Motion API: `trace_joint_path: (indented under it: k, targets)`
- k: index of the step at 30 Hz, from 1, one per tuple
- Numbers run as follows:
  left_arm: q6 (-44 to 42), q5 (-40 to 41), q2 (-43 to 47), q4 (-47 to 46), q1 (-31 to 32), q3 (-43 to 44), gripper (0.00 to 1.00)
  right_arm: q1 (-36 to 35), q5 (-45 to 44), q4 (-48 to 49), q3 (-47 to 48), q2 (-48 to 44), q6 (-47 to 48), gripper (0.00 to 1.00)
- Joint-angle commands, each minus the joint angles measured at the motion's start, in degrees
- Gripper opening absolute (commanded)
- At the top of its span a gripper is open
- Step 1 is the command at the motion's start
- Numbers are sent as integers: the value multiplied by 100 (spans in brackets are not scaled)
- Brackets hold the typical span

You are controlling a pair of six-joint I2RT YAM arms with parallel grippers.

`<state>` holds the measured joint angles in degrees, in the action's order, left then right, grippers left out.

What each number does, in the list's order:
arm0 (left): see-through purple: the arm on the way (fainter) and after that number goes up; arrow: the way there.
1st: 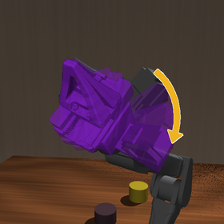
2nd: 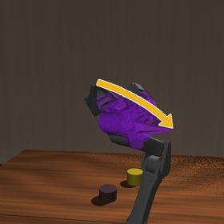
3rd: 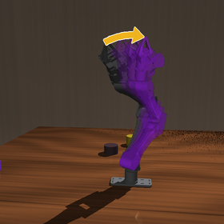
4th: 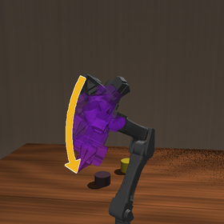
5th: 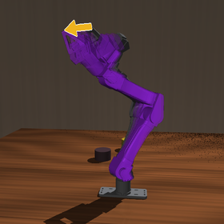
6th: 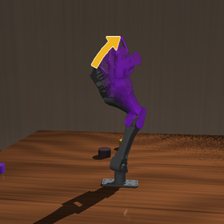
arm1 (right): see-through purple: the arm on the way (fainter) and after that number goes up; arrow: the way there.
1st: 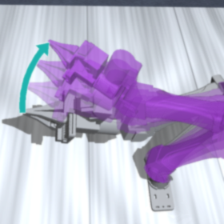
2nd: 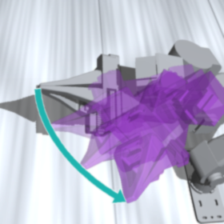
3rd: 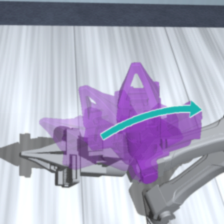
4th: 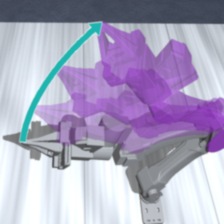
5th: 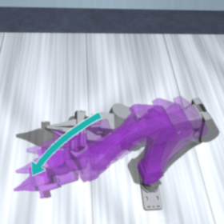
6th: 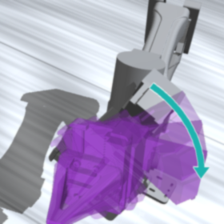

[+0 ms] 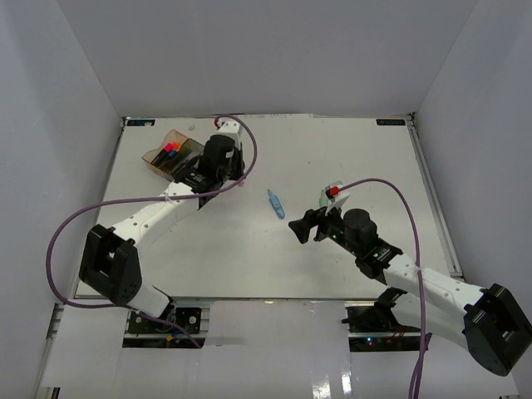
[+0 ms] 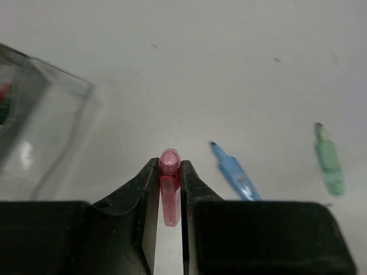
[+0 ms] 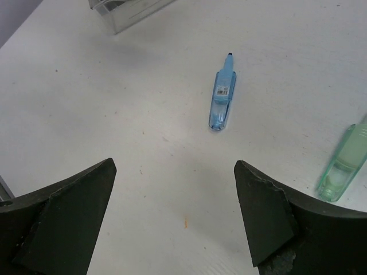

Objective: Sort the stationery into containers
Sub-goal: Place the pen in the storage box.

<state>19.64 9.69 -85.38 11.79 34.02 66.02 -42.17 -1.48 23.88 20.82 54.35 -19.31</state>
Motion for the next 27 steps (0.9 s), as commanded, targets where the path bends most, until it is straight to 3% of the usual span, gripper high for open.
trace_joint_path:
  k: [1, 2, 6, 10, 17, 27]
  targets:
    - [-1823, 1403, 67, 456, -554, 473, 21, -28, -143, -59, 19, -56, 331, 90]
    - [-2337, 1482, -39, 429, -798, 543, 21, -28, -143, -50, -16, -21, 340, 90]
    - [-2999, 1737, -724, 324, -1257, 938, 23, -28, -81, -50, -8, 93, 410, 90]
    - [-3194, 1615, -1575, 236, -1530, 1317, 27, -28, 15, -59, -16, 102, 437, 90]
    - [-3177, 1535, -2447, 271, -1776, 1695, 35, -28, 16, -181, -69, 85, 533, 90]
    - [-2606, 1184, -2247, 552, -1785, 1598, 62, -19, -204, -594, 256, 559, 542, 91]
